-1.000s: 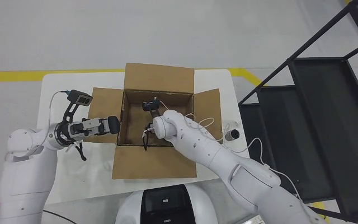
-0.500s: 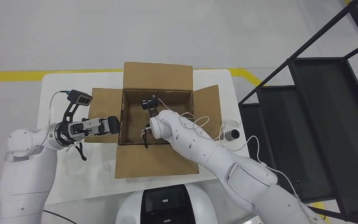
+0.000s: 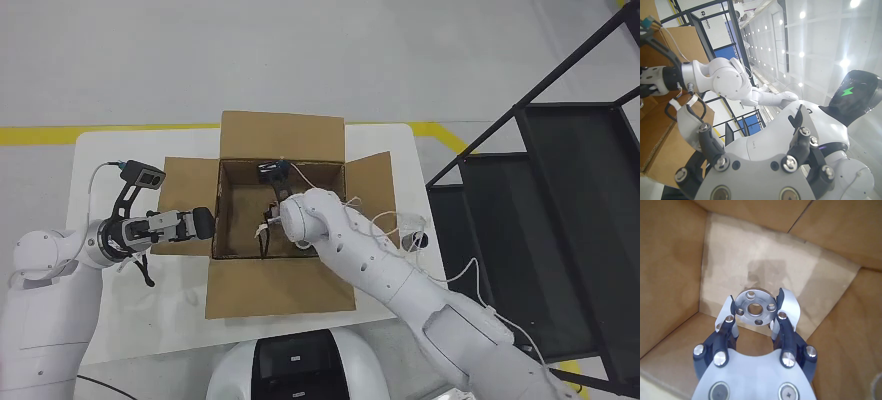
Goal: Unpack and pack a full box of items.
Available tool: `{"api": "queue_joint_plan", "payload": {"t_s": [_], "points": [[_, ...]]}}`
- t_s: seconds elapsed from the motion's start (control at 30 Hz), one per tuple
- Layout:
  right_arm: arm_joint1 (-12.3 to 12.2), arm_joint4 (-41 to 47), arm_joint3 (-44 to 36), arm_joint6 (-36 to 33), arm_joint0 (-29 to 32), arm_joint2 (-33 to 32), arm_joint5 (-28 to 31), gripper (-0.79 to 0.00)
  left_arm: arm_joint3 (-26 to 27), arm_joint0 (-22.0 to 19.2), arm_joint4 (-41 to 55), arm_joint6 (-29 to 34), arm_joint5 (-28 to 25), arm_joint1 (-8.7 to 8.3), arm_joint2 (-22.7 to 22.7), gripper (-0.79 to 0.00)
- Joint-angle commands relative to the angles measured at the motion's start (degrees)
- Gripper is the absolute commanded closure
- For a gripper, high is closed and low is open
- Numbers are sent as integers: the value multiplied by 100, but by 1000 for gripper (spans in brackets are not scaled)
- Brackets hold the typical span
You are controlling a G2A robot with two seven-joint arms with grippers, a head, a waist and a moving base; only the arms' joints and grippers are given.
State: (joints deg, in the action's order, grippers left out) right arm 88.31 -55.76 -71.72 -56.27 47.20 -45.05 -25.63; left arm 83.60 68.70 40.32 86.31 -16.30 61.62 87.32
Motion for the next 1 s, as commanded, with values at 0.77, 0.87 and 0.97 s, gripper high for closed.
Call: {"api": "queue_joint_plan", "payload": {"t_s": [0.77,0.87,0.97], "points": [[-805,-309,-4077,-1128,2574,-2386,1528,0,0,0,0,0,0,0,0,-785],[-805,-309,-4077,-1128,2574,-2386,1528,0,0,0,0,0,0,0,0,-785],[-805,-309,-4077,-1128,2574,-2386,1528,0,0,0,0,0,0,0,0,-785]]}}
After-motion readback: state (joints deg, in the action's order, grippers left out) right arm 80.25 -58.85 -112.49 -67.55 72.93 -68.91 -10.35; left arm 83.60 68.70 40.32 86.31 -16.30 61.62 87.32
